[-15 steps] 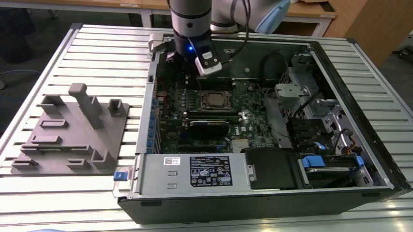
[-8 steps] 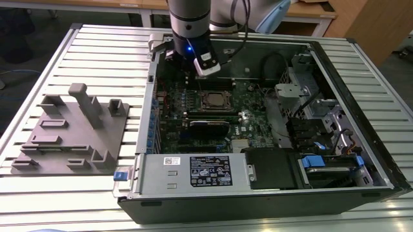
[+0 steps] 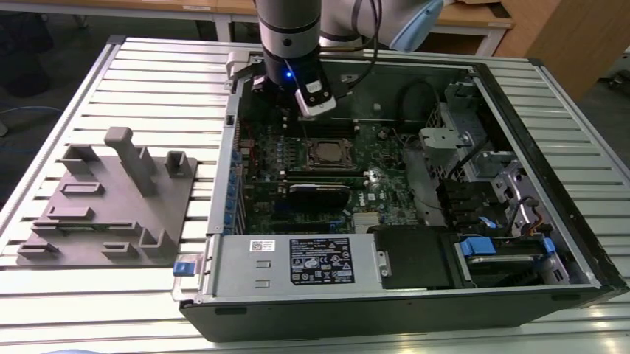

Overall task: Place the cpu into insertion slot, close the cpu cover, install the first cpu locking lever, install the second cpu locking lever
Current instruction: 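Install the first cpu locking lever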

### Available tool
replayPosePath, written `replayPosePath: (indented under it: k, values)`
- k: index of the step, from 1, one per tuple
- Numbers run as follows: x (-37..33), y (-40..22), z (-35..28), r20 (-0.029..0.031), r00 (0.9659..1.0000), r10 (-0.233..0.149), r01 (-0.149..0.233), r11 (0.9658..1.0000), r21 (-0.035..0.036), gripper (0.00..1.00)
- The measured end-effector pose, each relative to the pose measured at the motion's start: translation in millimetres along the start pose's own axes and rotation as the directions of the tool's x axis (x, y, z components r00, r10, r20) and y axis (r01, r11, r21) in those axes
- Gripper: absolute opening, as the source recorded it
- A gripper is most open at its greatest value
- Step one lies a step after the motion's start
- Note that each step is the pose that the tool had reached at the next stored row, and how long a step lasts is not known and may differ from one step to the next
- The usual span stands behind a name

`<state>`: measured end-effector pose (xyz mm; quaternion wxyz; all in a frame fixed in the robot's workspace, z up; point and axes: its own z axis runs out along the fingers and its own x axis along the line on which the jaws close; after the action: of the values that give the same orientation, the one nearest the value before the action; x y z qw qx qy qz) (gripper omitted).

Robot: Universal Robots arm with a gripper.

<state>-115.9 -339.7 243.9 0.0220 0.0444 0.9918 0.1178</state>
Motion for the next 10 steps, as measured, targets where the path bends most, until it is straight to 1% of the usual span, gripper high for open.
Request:
replayPosePath:
  k: [5,10]
  values:
    - [-4.2,0.4,0.2,0.0002,1.0000,0.000,0.000,1.0000,0.0010,0.11]
    - [-12.0,1.0,0.7,0.0002,1.0000,0.000,0.000,1.0000,0.0011,0.11]
